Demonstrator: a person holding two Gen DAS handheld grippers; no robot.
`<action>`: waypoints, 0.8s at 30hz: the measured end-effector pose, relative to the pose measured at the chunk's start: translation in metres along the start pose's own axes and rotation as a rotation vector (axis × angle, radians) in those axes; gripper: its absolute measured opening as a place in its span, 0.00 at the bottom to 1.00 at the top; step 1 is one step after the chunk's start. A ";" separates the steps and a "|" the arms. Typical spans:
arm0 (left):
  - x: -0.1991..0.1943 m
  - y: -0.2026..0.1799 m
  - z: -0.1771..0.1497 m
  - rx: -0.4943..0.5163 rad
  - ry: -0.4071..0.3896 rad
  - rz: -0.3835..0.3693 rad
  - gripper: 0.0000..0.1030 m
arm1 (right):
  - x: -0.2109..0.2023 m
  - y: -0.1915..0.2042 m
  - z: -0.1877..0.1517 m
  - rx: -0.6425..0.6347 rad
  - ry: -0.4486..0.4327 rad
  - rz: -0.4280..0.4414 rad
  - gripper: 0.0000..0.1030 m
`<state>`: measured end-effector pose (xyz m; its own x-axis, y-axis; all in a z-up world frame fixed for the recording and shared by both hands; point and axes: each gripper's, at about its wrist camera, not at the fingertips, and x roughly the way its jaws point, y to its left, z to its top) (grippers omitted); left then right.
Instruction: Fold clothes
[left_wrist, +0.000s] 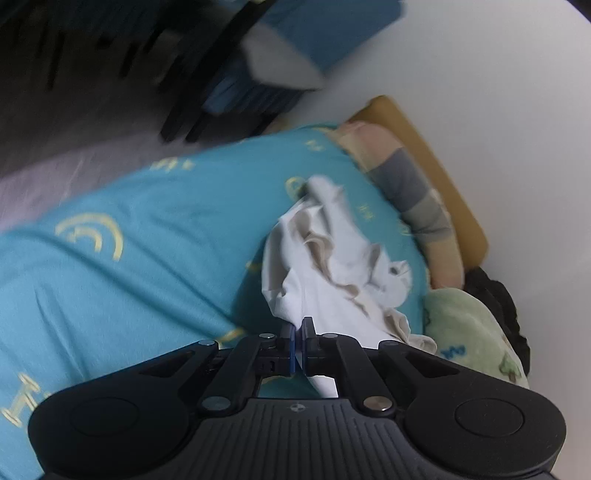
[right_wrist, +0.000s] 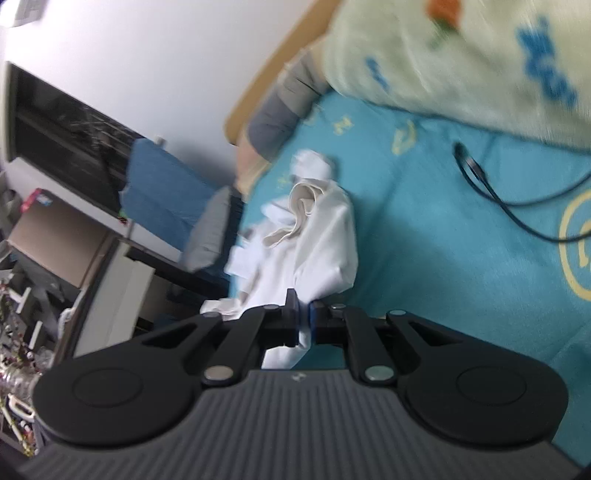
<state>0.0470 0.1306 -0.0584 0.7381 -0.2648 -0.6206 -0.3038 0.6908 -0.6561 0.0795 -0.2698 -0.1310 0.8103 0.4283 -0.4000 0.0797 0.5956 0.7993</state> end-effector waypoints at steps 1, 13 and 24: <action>-0.010 -0.002 0.001 -0.002 0.001 -0.020 0.03 | -0.008 0.009 0.002 -0.018 -0.006 0.010 0.08; -0.121 -0.006 -0.029 0.006 0.069 -0.160 0.02 | -0.143 0.061 -0.022 -0.139 -0.033 0.081 0.08; -0.112 -0.013 -0.040 0.017 0.111 -0.141 0.02 | -0.160 0.043 -0.040 -0.120 -0.029 -0.031 0.09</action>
<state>-0.0558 0.1245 0.0024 0.7014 -0.4318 -0.5671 -0.1912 0.6524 -0.7333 -0.0700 -0.2857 -0.0500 0.8252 0.3895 -0.4091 0.0366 0.6858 0.7268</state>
